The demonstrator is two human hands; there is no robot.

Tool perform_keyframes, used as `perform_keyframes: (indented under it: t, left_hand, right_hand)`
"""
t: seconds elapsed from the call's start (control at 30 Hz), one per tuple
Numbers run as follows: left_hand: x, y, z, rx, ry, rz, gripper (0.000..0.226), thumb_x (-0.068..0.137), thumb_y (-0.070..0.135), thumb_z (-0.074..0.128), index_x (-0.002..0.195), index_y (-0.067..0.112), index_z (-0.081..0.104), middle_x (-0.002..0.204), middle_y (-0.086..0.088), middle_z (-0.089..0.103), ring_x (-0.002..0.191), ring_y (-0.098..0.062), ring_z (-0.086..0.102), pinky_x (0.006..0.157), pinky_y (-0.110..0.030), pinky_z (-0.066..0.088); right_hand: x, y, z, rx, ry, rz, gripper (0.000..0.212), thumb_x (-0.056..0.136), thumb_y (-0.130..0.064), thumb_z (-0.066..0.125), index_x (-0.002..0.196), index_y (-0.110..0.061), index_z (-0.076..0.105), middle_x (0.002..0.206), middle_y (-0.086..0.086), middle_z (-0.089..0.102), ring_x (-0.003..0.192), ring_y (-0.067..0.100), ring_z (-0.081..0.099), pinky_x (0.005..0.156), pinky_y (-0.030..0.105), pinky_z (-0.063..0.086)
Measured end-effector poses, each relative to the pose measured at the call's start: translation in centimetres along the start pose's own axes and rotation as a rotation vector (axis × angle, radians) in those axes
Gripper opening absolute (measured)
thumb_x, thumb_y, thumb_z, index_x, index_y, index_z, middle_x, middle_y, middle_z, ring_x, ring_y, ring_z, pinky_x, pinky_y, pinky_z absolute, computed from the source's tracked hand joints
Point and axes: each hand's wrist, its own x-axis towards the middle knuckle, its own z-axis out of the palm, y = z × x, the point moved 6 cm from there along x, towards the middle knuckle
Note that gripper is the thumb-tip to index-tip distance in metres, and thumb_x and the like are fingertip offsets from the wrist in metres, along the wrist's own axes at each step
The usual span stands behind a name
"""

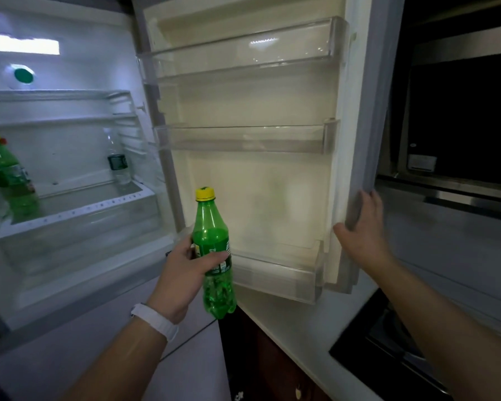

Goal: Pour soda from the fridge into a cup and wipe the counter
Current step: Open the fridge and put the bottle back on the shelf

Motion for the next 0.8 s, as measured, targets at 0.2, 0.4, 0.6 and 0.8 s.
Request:
perform_keyframes:
  t: [0.2,0.4,0.6,0.8]
  left_hand:
    - [1.3,0.0,-3.0,0.016,0.003,0.0,0.042,0.071,0.007,0.083,0.111,0.016,0.069,0.102,-0.006,0.075,0.097,-0.027,0.071,0.09,-0.048,0.056]
    - [1.8,1.1,-7.0,0.022,0.026,0.018,0.047,0.063,0.017,0.085,0.107,0.016,0.071,0.099,-0.005,0.076,0.095,-0.026,0.071,0.088,-0.045,0.056]
    - [2.5,2.8,-11.7,0.016,0.104,0.031,0.033,0.073,0.005,0.081,0.104,0.01,0.07,0.096,-0.009,0.076,0.092,-0.029,0.071,0.08,-0.038,0.059]
    - [3.5,2.7,-15.9,0.0,0.192,0.017,0.048,0.064,0.017,0.086,0.109,0.011,0.068,0.101,-0.012,0.074,0.095,-0.03,0.071,0.084,-0.046,0.058]
  right_hand:
    - [-1.9,-5.8,0.8,0.029,0.189,-0.159,0.066,0.086,-0.01,0.062,0.145,-0.009,0.033,0.159,0.002,0.011,0.143,0.012,0.019,0.108,0.022,0.016]
    - [-4.9,-13.5,6.6,0.176,-0.03,-0.317,0.04,0.089,-0.014,0.06,0.127,-0.018,0.052,0.126,-0.008,0.046,0.115,0.01,0.049,0.099,0.03,0.043]
    - [-7.9,-18.3,17.2,0.179,-0.596,-0.27,0.036,0.092,-0.025,0.062,0.126,-0.024,0.051,0.124,-0.007,0.055,0.103,0.004,0.056,0.08,0.019,0.045]
    - [-10.0,-20.8,26.2,0.272,-1.095,-0.101,0.067,0.082,-0.044,0.072,0.139,-0.024,0.042,0.129,-0.002,0.054,0.113,0.013,0.059,0.096,0.036,0.052]
